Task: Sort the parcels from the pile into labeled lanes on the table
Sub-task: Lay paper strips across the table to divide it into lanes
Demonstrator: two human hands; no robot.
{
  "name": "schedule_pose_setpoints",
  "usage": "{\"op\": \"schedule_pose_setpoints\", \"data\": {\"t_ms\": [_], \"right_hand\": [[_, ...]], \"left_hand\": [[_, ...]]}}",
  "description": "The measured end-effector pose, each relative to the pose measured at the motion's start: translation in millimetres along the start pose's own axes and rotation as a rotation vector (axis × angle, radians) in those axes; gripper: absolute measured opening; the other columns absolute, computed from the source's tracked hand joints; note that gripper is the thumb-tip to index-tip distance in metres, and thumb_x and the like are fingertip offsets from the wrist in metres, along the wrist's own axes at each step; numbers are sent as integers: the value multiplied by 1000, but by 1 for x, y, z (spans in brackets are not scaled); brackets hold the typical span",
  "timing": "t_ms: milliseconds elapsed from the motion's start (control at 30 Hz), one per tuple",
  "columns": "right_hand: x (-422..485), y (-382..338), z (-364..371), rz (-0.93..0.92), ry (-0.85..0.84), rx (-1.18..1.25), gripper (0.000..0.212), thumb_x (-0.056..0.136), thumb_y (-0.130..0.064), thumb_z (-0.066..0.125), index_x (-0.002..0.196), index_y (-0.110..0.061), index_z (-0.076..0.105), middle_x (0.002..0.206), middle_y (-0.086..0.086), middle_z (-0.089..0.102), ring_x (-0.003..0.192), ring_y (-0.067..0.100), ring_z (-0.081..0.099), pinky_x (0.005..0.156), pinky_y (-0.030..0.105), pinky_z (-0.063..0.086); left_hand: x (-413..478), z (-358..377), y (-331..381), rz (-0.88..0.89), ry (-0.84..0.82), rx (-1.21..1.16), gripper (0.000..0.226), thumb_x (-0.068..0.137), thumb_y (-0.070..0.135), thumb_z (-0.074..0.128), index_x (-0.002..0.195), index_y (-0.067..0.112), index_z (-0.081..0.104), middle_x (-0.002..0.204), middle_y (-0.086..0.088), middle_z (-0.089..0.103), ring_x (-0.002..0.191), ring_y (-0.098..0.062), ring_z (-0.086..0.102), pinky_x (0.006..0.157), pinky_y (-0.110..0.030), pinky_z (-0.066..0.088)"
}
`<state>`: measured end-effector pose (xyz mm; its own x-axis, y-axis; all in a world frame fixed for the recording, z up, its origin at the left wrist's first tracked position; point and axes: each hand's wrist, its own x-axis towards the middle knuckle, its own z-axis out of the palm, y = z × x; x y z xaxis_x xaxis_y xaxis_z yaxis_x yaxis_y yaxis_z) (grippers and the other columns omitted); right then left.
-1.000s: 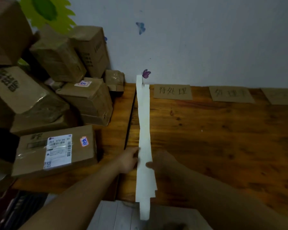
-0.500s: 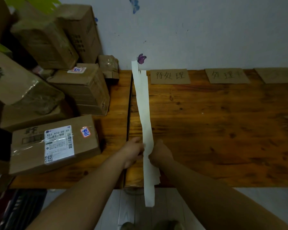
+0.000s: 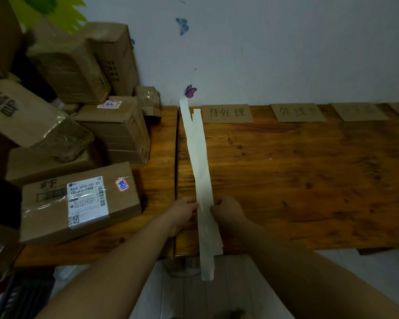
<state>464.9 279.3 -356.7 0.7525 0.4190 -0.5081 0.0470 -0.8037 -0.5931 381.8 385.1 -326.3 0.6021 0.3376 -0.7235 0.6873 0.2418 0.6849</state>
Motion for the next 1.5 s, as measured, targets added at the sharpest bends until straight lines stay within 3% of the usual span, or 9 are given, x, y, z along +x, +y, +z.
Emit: {"op": "schedule_pose_setpoints", "data": {"t_ms": [100, 233, 400, 600, 667, 867, 1100, 1267, 1500], "right_hand": [[-9, -1, 1, -14, 50, 43, 20, 95, -20, 54, 112, -11, 58, 102, 4, 59, 92, 17, 58, 80, 28, 51], [-23, -14, -9, -74, 29, 115, 31, 95, -15, 53, 126, -14, 54, 124, 5, 57, 110, 20, 56, 85, 30, 48], [-50, -37, -46, -147, 11, 187, 24, 94, -12, 52, 118, -14, 56, 113, 3, 58, 94, 13, 56, 71, 23, 45], [-85, -34, -97, -215, -42, 213, 5, 92, -14, 58, 92, -17, 54, 85, -1, 54, 72, 10, 52, 64, 24, 47], [-88, -30, -114, -249, -6, 231, 11, 94, -24, 58, 103, -17, 54, 87, -4, 55, 74, 8, 54, 63, 22, 46], [-80, 2, -179, -264, 41, 193, 27, 98, -23, 51, 74, -30, 42, 71, -11, 45, 56, -1, 44, 49, 11, 35], [-33, 72, -261, -164, -68, 79, 19, 95, -28, 57, 106, -13, 57, 79, -4, 49, 68, 6, 48, 60, 17, 42], [4, 101, -296, -152, 9, 112, 13, 98, -24, 52, 86, -19, 53, 79, -2, 51, 68, 7, 49, 59, 17, 41], [43, 126, -302, -60, -27, 96, 25, 99, -27, 49, 120, -14, 55, 114, 2, 57, 99, 14, 57, 71, 17, 46]], "left_hand": [[-4, 0, -3, -10, 19, -19, 32, 100, 22, 39, 130, 17, 47, 109, 1, 57, 105, -17, 53, 91, -36, 45], [-11, -3, 10, 21, 31, -145, 29, 99, 26, 42, 123, 14, 54, 113, -6, 62, 102, -20, 60, 90, -38, 49], [-23, -4, 53, 92, 64, -376, 27, 96, 20, 50, 117, 5, 58, 89, -7, 63, 72, -15, 60, 58, -28, 54], [-36, 16, 106, 181, 93, -504, 27, 92, 4, 55, 119, 1, 55, 107, -13, 64, 91, -22, 63, 83, -36, 54], [-41, 34, 123, 239, 39, -474, 22, 92, 1, 52, 114, 4, 56, 105, -11, 64, 87, -20, 63, 82, -35, 53], [-47, 98, 179, 322, -43, -496, 16, 94, 1, 49, 108, 9, 50, 98, -13, 63, 98, -26, 63, 91, -42, 52], [-7, 187, 239, 373, 9, -457, 17, 95, -1, 45, 110, 5, 51, 94, -14, 62, 90, -25, 63, 83, -42, 52], [30, 242, 251, 317, 16, -390, 35, 94, 3, 49, 129, 6, 45, 111, -16, 62, 91, -22, 65, 83, -40, 54], [83, 243, 300, 411, 88, -272, 41, 92, 1, 53, 132, 8, 45, 119, -13, 57, 98, -28, 60, 85, -42, 54]]}}
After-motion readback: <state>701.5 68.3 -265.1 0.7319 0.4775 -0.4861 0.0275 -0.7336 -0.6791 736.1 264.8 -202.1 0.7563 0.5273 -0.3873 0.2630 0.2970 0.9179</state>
